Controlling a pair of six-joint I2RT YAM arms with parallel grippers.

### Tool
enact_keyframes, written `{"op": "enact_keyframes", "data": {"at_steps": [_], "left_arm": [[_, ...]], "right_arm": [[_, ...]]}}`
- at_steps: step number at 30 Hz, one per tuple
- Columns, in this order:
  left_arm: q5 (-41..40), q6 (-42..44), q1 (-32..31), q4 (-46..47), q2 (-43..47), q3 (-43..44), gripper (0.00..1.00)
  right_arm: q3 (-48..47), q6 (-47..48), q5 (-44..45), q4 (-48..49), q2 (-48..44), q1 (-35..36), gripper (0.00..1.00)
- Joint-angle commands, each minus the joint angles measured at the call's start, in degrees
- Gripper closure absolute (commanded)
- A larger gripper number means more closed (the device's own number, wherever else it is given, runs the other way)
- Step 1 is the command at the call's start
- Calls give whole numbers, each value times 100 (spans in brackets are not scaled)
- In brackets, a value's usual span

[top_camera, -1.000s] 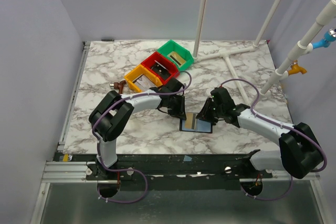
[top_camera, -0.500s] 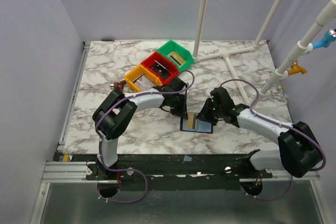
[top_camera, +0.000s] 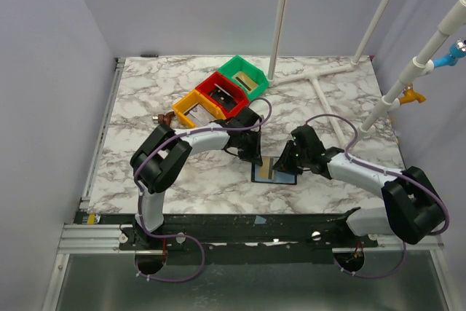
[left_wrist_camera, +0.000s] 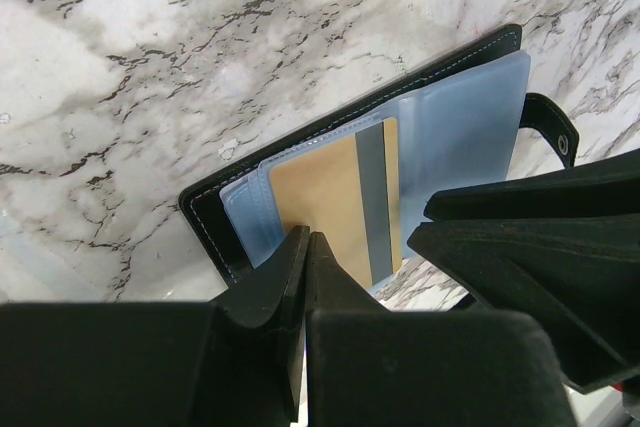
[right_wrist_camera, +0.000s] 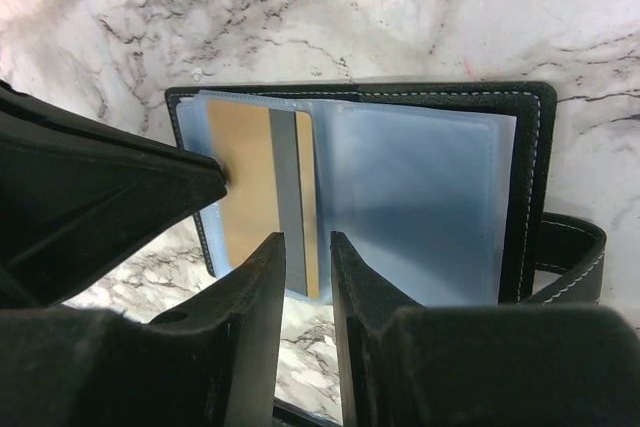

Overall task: Take the credit cards out of the card holder
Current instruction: Remove the credit card from the card holder.

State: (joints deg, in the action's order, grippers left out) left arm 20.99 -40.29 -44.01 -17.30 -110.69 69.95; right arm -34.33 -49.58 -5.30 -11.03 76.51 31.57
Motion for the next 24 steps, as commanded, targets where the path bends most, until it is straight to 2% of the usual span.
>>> {"op": "enact_keyframes", "data": {"at_steps": [1,19,24], "left_arm": [[-56,18,-46,-95,-144,71,98],[36,-46,-46,48,-154,-51,100],[54,-62,-46,86,-154,-78,100]], "right_arm": [[161,-112,-132,257,107,42,71],[878,-527,-470,1554,135,-93,72],[992,-578,-450,1620,-60,-163,77]]}}
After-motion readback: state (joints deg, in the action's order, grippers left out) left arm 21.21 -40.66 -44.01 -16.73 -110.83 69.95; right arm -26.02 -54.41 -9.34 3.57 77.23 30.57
